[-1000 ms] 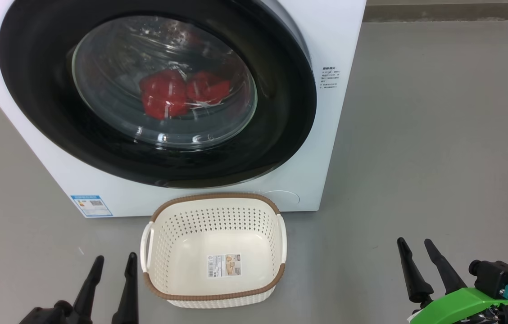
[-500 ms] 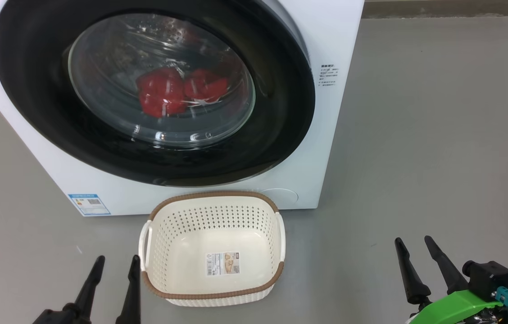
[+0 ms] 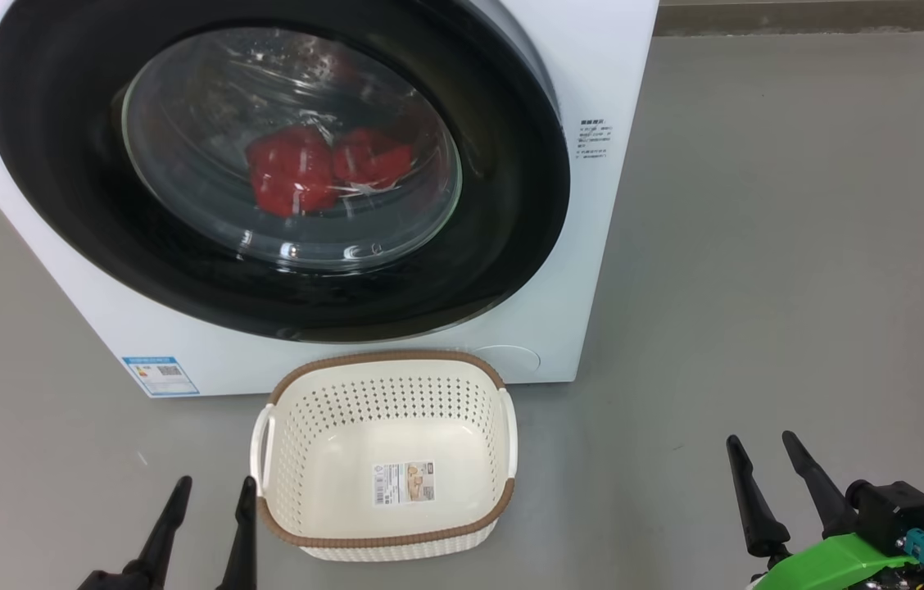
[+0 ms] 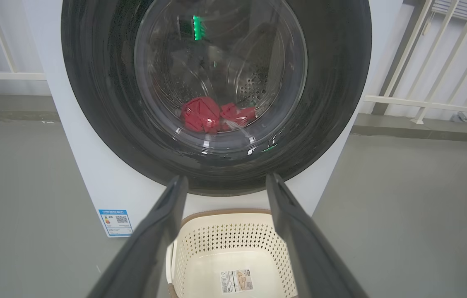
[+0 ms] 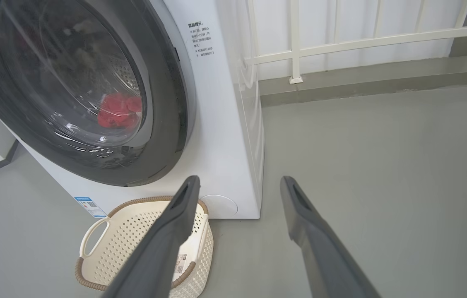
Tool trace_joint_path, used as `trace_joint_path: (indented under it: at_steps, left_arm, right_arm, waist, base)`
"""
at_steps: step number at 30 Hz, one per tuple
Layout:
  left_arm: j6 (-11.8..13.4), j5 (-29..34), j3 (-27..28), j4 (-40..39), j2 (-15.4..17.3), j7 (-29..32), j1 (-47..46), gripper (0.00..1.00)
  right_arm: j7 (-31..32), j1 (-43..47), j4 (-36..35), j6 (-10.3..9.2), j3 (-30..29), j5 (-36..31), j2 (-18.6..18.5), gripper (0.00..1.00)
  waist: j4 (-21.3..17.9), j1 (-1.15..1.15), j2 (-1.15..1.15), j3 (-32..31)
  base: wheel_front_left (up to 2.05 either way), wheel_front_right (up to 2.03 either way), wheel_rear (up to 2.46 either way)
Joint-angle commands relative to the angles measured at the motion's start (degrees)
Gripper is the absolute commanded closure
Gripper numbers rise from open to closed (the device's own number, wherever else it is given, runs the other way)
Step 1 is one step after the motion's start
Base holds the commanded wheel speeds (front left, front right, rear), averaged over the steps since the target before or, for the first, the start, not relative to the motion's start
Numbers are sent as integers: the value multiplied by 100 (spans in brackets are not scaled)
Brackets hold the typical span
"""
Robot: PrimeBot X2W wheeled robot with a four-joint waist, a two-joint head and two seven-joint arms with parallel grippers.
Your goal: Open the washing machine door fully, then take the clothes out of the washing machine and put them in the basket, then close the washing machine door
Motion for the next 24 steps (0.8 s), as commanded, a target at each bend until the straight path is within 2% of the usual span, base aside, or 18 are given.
trace_joint_path:
  at_steps: [1, 21, 22, 23, 24]
  left_arm:
    - [-32, -11, 195, -76, 72, -70, -20, 0]
    - [-32, -30, 187, -30, 73, -70, -14, 0]
    - [-32, -30, 185, -35, 73, -70, -16, 0]
    - [-32, -33, 188, -52, 72, -70, -24, 0]
    - [-32, -33, 188, -58, 72, -70, -27, 0]
  right_arm:
    - [-69, -29, -86, -4, 102, 29, -48, 0]
    - [-69, -29, -206, -4, 69, 71, -19, 0]
    - [-69, -34, -229, -4, 70, 86, -11, 24]
    - [-69, -76, -290, -4, 67, 173, 11, 84]
    - [-69, -113, -333, -4, 63, 233, 23, 100]
  waist:
    - [-7, 0, 0, -11]
    - [-61, 0, 0, -37]
    - [-59, 0, 0, -32]
    - [-62, 0, 0, -15]
    - [-64, 0, 0, -10]
  base:
    - [0, 0, 0]
    - [0, 0, 0]
    - [0, 0, 0]
    - [0, 0, 0]
    - [0, 0, 0]
